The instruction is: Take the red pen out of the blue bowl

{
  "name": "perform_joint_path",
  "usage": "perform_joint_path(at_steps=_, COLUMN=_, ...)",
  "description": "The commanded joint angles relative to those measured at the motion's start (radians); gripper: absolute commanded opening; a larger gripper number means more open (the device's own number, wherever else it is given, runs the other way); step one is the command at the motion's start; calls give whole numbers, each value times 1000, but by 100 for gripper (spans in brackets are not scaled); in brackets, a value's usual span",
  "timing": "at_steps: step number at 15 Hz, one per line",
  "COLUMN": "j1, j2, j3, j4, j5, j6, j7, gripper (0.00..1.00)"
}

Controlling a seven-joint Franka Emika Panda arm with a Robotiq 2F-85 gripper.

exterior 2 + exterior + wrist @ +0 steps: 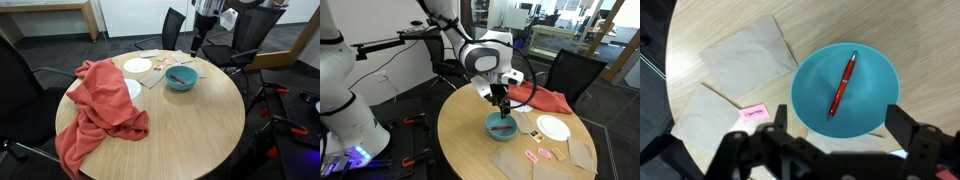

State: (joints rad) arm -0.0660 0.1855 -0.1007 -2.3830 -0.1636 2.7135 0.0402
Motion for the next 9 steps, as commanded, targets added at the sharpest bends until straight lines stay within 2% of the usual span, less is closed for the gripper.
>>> perform_joint_path(at_steps=1, j1=21, j2=116, j3=11, j4=79, j5=20, j6=51, j7=40, gripper=100)
perform_joint_path(at_steps=9, j1=20, j2=306, j3=7, j4=224, j5=90, j6=43, j7=38, gripper=100)
